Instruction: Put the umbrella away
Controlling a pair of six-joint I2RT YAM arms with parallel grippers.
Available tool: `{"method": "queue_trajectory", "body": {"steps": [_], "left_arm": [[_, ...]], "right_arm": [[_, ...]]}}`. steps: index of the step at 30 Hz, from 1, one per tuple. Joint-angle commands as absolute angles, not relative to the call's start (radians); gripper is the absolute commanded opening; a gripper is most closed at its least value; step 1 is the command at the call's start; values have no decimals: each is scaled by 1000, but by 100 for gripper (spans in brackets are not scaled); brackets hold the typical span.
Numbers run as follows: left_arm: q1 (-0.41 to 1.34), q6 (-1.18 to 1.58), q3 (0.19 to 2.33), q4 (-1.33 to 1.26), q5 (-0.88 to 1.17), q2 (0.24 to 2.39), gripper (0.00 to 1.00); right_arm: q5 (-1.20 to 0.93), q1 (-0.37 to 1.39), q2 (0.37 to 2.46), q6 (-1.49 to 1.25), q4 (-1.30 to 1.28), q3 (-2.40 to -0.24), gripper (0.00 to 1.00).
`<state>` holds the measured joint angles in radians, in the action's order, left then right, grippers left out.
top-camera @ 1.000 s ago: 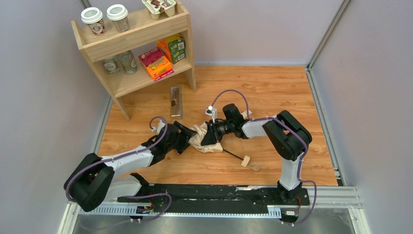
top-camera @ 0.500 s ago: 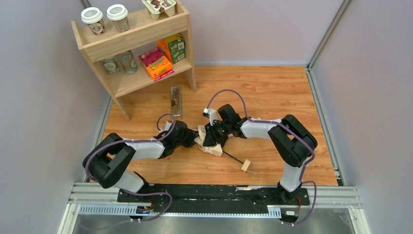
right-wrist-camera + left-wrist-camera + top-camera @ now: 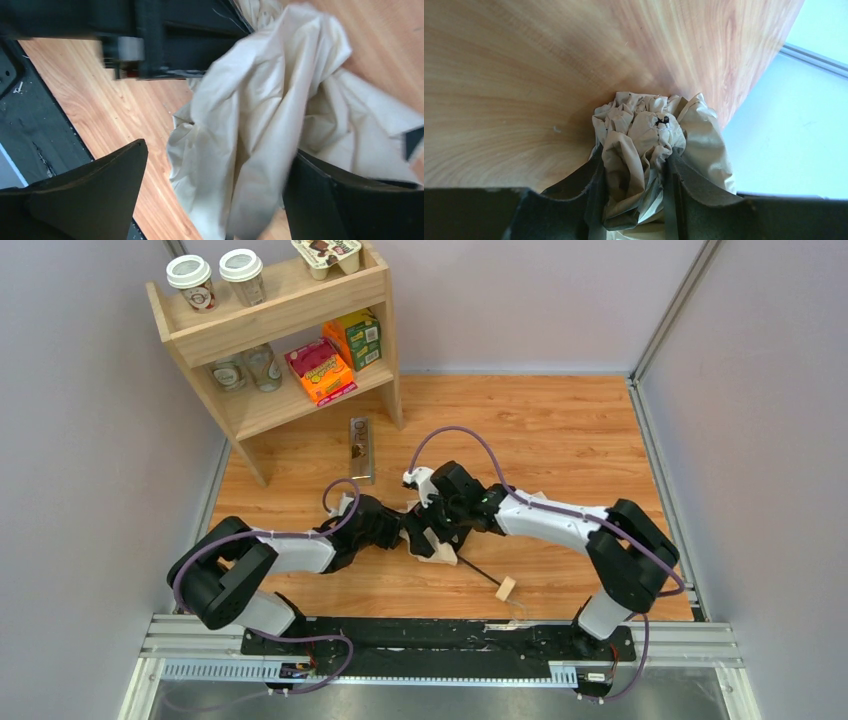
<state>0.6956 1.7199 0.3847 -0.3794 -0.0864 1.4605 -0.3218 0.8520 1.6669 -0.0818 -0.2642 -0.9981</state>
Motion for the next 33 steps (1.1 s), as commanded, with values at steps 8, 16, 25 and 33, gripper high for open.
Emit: {"method": "queue_trajectory", "body": {"steps": [8,16,25,33], "left_arm": [[707,1707,425,92,-6,1497,0],[707,1735,428,149,-6,1457,0],[707,1730,434,175,-14,1439,0],[707,1736,433,172,-6,1425,0]], "right_arm": [[263,1147,1594,144,-220,-1016,100],[558,1226,1725,147,-58,-919,98],[605,1218,1701,146,-9,-809,98],[649,1204,1753,132,67,-813,88]]}}
